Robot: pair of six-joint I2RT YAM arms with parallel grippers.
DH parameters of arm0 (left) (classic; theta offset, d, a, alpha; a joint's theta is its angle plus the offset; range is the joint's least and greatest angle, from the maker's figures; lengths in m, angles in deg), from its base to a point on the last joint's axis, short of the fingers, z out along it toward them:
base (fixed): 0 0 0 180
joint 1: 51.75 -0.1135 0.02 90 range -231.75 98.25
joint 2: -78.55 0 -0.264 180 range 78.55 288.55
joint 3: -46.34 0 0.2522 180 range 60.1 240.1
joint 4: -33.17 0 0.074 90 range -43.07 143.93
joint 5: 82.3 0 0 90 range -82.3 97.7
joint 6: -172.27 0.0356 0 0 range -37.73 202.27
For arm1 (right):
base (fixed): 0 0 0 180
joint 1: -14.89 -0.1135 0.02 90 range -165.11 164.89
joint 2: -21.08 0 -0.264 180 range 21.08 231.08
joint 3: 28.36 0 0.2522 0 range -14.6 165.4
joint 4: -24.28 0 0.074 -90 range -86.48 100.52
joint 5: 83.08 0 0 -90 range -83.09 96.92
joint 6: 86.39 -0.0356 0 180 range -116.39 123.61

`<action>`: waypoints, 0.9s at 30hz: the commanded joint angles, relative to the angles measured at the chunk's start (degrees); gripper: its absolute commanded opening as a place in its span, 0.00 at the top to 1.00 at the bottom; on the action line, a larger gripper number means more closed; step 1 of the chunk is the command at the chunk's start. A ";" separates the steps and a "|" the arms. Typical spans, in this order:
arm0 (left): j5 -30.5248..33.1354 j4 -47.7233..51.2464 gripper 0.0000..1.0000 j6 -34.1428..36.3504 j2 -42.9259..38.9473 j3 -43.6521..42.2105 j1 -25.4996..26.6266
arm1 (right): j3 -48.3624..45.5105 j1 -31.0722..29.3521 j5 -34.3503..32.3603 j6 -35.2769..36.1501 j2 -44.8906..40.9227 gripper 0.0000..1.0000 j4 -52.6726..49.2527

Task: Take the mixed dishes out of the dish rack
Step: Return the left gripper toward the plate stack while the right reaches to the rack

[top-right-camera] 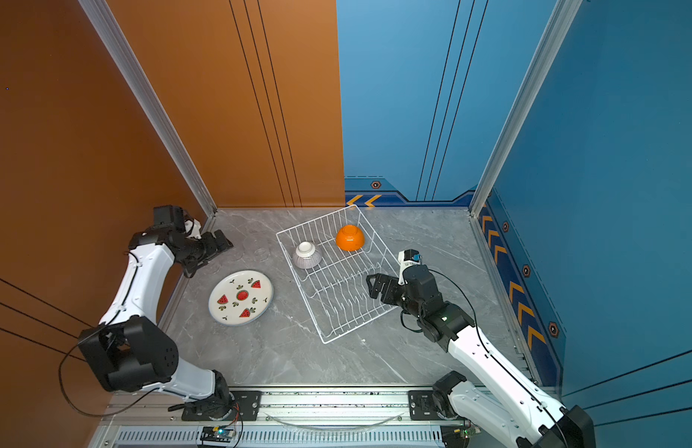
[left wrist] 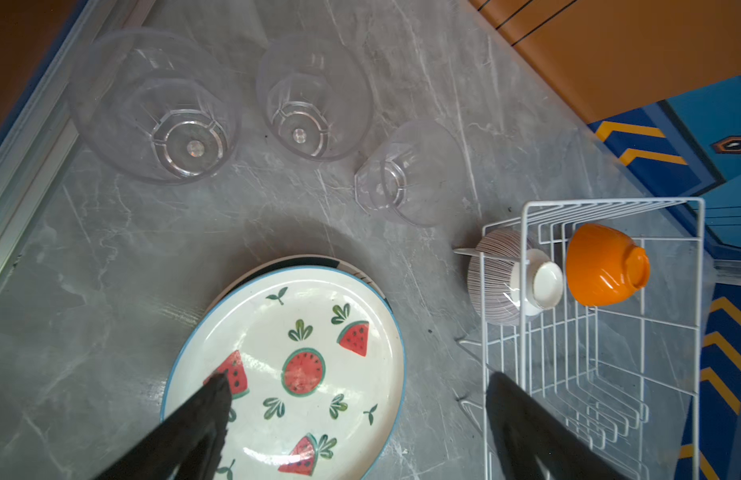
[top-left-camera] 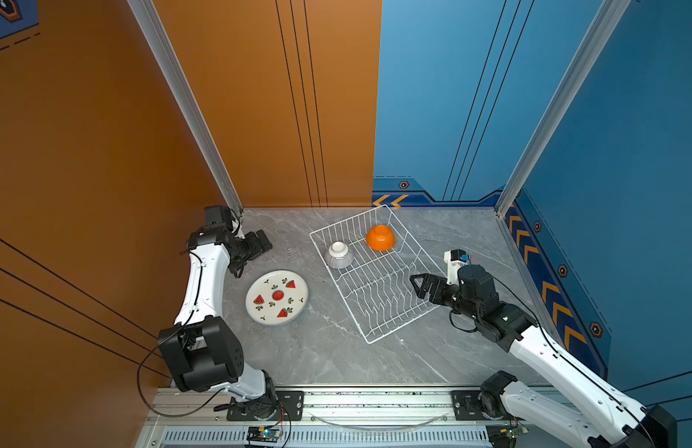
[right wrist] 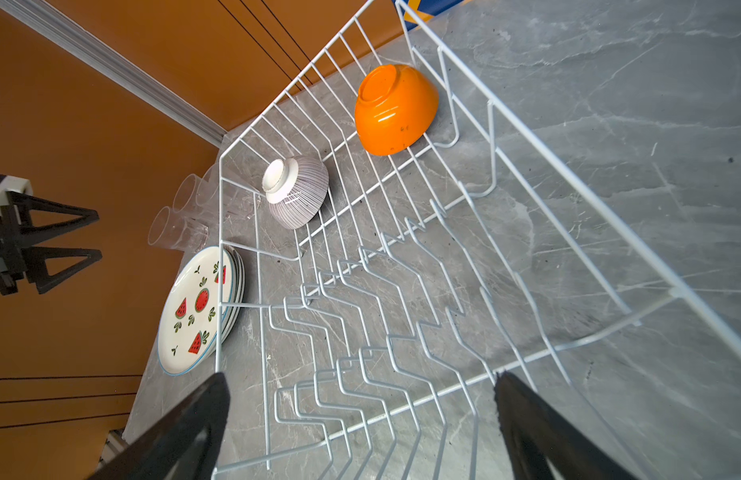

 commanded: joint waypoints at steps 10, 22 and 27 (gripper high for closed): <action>-11.17 -13.95 0.02 -7.73 -29.88 -27.06 6.78 | 7.09 -9.78 -3.29 -3.27 6.97 0.00 0.54; -13.42 -15.22 0.02 -11.65 -46.12 -38.80 12.50 | 30.28 -12.71 -3.37 -1.12 36.61 0.03 3.39; -11.24 -16.08 0.02 -11.44 -42.93 -37.75 16.03 | 39.41 -11.26 -3.49 -0.24 47.82 0.05 3.48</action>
